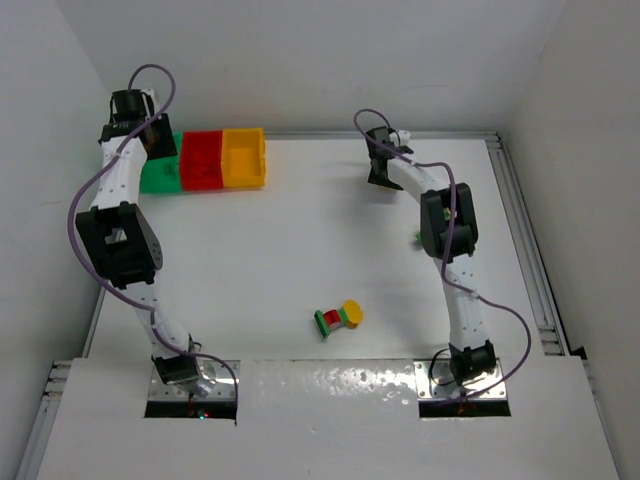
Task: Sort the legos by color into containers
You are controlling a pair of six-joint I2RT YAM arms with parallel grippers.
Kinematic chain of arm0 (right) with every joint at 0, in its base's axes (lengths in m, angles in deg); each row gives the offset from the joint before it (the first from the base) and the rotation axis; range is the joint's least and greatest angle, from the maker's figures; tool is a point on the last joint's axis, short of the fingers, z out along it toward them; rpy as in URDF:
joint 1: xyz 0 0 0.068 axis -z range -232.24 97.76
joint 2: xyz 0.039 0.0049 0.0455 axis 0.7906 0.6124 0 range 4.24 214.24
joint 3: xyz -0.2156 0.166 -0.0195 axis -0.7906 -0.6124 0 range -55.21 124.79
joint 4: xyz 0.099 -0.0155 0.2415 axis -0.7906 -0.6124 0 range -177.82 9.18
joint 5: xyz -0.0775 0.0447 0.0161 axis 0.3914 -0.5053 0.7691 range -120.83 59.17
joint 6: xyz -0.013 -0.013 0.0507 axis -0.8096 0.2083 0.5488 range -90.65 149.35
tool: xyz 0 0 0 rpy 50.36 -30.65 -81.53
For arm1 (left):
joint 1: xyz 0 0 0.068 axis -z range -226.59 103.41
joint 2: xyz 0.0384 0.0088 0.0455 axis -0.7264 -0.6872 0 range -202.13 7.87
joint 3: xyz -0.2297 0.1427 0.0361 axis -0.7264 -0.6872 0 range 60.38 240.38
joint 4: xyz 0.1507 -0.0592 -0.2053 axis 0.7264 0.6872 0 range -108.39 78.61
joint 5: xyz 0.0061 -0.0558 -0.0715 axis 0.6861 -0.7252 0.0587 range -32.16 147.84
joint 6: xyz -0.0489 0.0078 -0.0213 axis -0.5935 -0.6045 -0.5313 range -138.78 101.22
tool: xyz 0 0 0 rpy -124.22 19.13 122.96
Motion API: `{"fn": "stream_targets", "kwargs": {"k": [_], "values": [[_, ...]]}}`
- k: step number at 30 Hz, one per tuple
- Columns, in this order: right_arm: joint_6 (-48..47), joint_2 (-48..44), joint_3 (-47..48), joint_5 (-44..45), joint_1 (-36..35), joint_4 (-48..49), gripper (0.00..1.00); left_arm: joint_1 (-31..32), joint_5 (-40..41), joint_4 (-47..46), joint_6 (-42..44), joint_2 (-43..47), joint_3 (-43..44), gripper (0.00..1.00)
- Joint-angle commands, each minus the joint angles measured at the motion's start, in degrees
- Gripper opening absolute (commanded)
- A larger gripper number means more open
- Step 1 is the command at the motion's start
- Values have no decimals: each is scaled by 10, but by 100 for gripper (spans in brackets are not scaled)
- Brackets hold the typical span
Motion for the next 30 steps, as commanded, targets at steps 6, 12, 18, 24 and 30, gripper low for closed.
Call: {"fn": "stream_targets", "kwargs": {"k": [6,12,18,24,30], "values": [[-10,23,20,-11,3,37,37,0,1,-14,-3,30,21,44],[-77,-19,-51,7,2,92,6,0,-24,-9,10,34,25,46],[-238,-174,-257,-82,1,283,0,4,-164,0,32,32,28,47],[-299,-367,-465,-354,-6,502,0,111,-240,43,90,20,62,53],[-334,-383,-472,-411,-100,561,0,203,-365,11,28,-6,51,60]]}}
